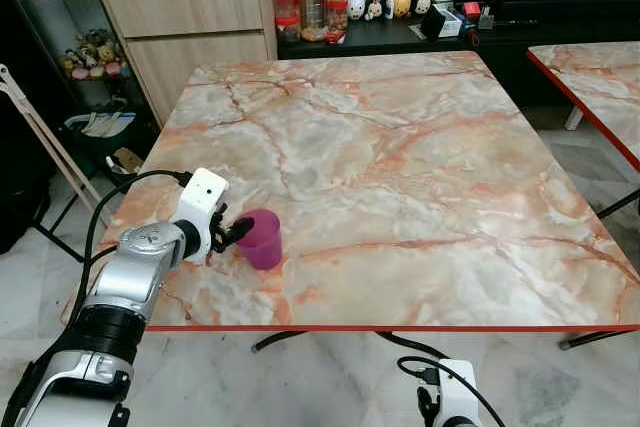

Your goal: Setting the table

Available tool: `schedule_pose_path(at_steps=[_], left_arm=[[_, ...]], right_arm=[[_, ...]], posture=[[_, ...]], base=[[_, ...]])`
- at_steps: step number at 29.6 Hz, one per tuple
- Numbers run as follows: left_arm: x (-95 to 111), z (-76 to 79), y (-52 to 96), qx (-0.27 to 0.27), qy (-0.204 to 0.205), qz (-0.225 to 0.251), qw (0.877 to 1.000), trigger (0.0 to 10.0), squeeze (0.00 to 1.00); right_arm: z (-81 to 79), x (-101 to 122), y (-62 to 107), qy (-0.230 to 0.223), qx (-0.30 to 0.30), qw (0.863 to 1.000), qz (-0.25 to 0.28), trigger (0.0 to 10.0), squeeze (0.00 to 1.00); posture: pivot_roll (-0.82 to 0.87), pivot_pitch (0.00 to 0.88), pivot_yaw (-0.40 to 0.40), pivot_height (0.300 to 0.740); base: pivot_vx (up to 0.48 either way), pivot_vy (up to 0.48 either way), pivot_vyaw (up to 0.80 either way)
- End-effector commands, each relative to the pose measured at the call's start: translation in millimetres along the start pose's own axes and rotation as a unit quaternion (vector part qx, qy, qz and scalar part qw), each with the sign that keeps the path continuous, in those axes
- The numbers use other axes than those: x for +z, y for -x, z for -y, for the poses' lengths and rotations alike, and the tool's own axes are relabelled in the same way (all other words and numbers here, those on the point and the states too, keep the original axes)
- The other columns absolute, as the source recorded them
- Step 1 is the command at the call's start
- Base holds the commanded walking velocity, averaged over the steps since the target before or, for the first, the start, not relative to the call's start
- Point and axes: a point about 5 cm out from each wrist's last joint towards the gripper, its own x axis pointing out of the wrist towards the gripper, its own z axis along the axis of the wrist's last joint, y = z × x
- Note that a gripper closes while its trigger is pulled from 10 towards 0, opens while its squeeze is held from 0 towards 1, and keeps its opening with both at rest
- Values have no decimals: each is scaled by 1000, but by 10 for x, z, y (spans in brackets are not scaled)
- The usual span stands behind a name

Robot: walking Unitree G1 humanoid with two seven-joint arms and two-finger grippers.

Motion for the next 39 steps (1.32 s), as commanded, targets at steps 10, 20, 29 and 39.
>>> schedule_pose_path(at_steps=[10,20,29,39], left_arm=[[39,-61,10,9,-11,-2,1000,0,0],[70,-37,33,-16,-33,0,999,0,0],[34,34,65,-55,-56,-11,997,0,0],[-9,-12,24,-17,-36,-1,999,0,0]], right_arm=[[-8,14,-2,-7,0,1000,5,10000,0],[-9,38,-8,-8,1,1000,7,10000,0],[-19,41,-10,-4,4,1000,6,10000,0],[-22,65,-17,0,6,1000,8,10000,0]], posture=[[-20,0,49,740],[-19,0,51,740],[-19,0,54,740],[-19,0,47,740]], base=[[0,0,0],[0,0,0],[0,0,0],[0,0,0]])
